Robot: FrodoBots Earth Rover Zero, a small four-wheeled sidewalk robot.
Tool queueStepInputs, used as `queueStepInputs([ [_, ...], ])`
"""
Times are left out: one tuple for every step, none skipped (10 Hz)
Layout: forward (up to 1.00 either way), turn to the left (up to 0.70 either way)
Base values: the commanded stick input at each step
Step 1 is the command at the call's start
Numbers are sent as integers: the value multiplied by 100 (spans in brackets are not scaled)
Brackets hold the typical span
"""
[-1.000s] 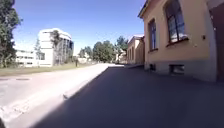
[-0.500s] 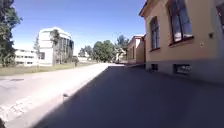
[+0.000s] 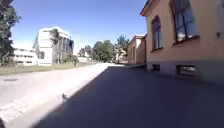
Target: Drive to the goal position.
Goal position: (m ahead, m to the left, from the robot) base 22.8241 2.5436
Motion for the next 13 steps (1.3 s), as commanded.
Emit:
queueStepInputs([
  [60, 0],
  [60, 0],
  [60, 0],
  [60, 0],
  [60, 0],
  [60, 0],
  [60, 0],
  [60, 0],
  [60, 0],
  [60, 0],
  [60, 0],
  [60, 0],
  [60, 0],
])
